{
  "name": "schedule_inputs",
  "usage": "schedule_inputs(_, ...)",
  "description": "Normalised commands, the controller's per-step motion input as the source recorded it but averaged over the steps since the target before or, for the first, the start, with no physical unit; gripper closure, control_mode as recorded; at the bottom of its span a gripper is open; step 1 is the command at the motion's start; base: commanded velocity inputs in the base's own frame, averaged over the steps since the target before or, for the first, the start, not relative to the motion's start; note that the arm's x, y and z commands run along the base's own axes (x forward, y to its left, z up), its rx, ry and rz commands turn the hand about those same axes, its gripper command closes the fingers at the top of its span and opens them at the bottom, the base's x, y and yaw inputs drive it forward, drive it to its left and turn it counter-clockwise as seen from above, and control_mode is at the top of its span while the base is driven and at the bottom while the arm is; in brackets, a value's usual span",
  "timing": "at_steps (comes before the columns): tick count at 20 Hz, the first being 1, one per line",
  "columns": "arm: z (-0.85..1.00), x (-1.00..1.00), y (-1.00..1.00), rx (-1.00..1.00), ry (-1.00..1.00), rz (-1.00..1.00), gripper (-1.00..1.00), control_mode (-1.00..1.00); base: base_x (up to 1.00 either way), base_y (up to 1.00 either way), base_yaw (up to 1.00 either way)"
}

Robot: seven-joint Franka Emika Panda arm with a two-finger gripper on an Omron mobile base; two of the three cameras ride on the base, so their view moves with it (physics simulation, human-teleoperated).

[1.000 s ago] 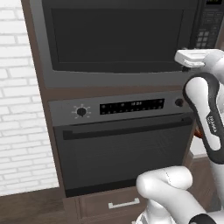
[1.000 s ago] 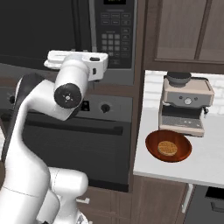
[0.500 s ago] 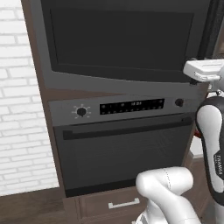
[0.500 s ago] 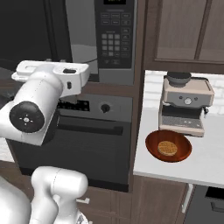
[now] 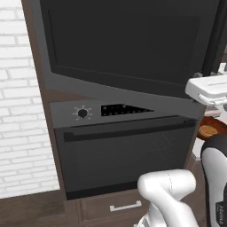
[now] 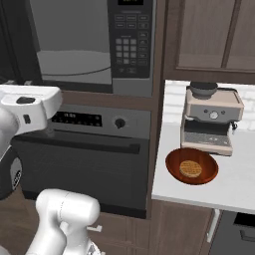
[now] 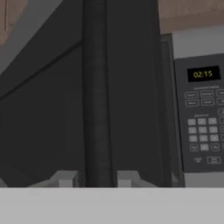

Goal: Open the microwave, place the bowl with waffle inside the microwave, then close the microwave door and turn it on.

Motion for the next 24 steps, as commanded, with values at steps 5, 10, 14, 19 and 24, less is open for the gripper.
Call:
schedule_inputs(5, 0.02, -1.0, 0.41, -0.1, 0.0, 0.0, -1.0, -1.0, 0.0, 0.0, 0.0)
schedule_inputs(10, 0.08, -1.0, 0.4, -0.09, 0.0, 0.0, -1.0, -1.0, 0.0, 0.0, 0.0)
schedule_inputs(14, 0.15, -1.0, 0.22, -0.06, 0.0, 0.0, -1.0, -1.0, 0.0, 0.0, 0.0)
schedule_inputs(19, 0.49, -0.82, -0.88, 0.21, 0.13, -0.04, -1.0, -1.0, 0.0, 0.0, 0.0)
schedule_inputs(24, 0.06, 0.46, -0.99, 0.28, 0.37, 0.06, -1.0, -1.0, 0.0, 0.0, 0.0)
